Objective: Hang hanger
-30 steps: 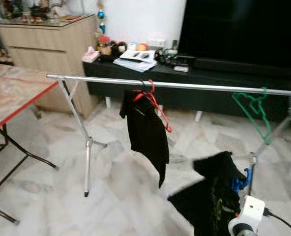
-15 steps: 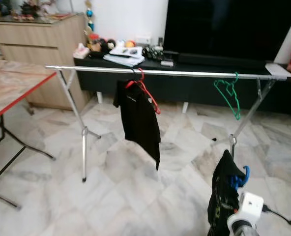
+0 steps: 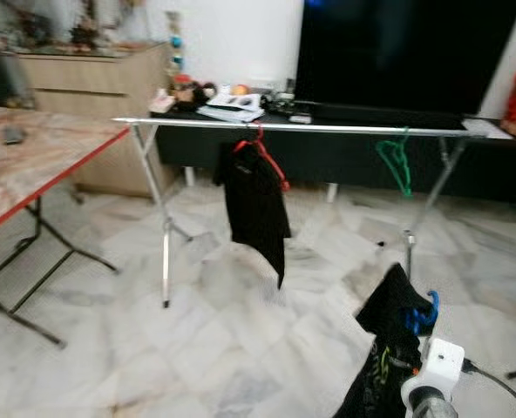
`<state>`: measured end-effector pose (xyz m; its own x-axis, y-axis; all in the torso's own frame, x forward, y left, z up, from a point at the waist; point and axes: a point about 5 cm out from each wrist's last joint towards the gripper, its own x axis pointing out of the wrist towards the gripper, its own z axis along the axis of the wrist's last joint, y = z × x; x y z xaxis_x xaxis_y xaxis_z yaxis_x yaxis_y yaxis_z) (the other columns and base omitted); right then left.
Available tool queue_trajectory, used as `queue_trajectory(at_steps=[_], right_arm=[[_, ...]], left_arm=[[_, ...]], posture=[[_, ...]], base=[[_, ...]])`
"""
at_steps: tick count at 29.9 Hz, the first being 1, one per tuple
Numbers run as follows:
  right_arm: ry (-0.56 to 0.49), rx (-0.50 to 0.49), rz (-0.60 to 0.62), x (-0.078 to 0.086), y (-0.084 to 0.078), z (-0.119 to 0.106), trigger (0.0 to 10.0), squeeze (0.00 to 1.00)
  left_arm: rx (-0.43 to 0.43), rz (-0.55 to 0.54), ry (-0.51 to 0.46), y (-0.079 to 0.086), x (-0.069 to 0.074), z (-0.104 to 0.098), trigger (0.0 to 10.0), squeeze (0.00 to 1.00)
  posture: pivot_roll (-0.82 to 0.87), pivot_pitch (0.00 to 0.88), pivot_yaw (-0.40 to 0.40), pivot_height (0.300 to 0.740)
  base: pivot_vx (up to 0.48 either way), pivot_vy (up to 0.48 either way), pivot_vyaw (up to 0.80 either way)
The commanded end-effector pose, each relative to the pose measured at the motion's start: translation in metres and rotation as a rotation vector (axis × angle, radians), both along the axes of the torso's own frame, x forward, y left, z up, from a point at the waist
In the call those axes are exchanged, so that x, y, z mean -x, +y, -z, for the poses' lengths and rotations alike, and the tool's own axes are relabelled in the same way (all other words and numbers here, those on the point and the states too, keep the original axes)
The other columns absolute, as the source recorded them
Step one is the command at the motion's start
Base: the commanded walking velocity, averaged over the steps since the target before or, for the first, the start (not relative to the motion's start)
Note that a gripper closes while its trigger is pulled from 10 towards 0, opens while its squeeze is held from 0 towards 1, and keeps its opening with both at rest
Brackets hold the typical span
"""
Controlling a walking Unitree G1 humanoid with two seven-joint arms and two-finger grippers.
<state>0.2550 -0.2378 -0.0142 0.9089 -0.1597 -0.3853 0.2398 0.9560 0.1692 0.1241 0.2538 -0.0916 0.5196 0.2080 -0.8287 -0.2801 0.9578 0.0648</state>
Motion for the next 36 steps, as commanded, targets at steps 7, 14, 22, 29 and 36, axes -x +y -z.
queue_trajectory(at_steps=[7,14,22,29,36], right_arm=[[0.0,0.021,-0.078,-0.011,0.006,-0.006,10.0,0.0],[0.064,0.158,-0.384,-0.021,0.019,-0.011,10.0,0.0],[0.182,0.387,-0.762,-0.032,0.021,-0.022,10.0,0.0],[0.179,0.522,-1.013,-0.055,0.031,-0.049,10.0,0.0],[0.17,0.575,-1.393,-0.055,0.055,-0.06,10.0,0.0]], left_arm=[[-0.03,0.001,-0.011,0.007,-0.003,-0.003,10.0,0.0],[-0.108,0.082,-0.125,0.019,-0.03,-0.02,10.0,0.0],[-0.248,0.329,-0.471,0.029,-0.097,-0.077,10.0,0.0],[-0.233,0.689,-0.592,-0.012,-0.131,-0.108,10.0,0.0],[-0.191,1.052,-0.482,-0.044,-0.135,-0.114,10.0,0.0]], posture=[[0.1,0.0,-0.011,0.74],[0.1,0.0,-0.019,0.74],[0.11,0.0,-0.038,0.74],[0.13,0.0,-0.056,0.74],[0.14,0.0,-0.075,0.74]], base=[[0.0,0.0,0.0],[0.0,0.0,0.0],[0.0,0.0,0.0],[0.0,0.0,0.0],[0.0,0.0,0.0]])
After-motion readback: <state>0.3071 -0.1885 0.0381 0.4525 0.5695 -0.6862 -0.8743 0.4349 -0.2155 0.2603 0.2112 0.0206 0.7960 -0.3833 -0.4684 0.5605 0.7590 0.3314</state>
